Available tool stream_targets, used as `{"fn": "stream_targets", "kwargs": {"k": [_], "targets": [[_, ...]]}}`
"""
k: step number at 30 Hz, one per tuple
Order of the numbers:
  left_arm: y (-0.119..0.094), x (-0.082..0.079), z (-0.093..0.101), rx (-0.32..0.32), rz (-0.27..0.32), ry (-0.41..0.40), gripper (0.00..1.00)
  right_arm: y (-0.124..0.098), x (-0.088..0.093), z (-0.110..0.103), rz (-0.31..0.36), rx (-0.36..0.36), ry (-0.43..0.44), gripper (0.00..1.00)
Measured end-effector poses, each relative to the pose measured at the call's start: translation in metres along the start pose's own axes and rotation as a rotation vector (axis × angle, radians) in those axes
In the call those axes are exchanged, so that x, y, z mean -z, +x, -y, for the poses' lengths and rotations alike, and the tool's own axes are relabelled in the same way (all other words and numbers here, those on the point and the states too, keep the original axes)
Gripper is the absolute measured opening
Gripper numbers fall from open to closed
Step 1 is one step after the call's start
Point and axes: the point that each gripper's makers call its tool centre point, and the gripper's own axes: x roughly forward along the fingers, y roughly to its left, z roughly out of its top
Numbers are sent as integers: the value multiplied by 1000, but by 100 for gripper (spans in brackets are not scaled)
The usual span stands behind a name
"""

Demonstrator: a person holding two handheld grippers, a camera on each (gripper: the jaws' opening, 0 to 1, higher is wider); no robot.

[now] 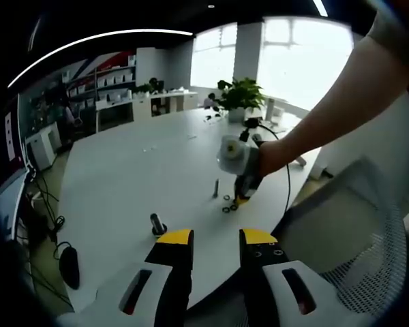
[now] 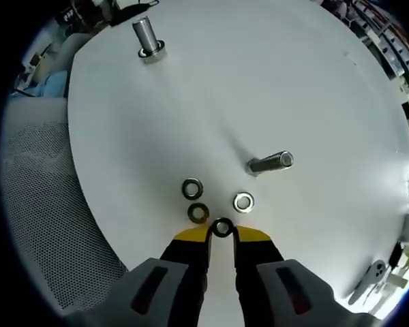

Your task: Place the washer onto the threaded stud by aligning its center hole with the stud, sliding it down to the base, and recovering from edge contact or off-axis alignment until the washer reaches the visible bottom stop.

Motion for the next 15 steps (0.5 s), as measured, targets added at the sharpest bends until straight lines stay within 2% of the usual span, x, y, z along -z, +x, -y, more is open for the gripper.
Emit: {"fn": "stream_targets", "kwargs": {"k": [8, 15], "targets": [[1, 0, 0, -1, -5, 4, 25, 0, -1, 1, 60, -9, -8, 16], [1, 0, -2, -5, -6, -3, 24, 0, -3, 0, 33, -19, -33, 16]]}}
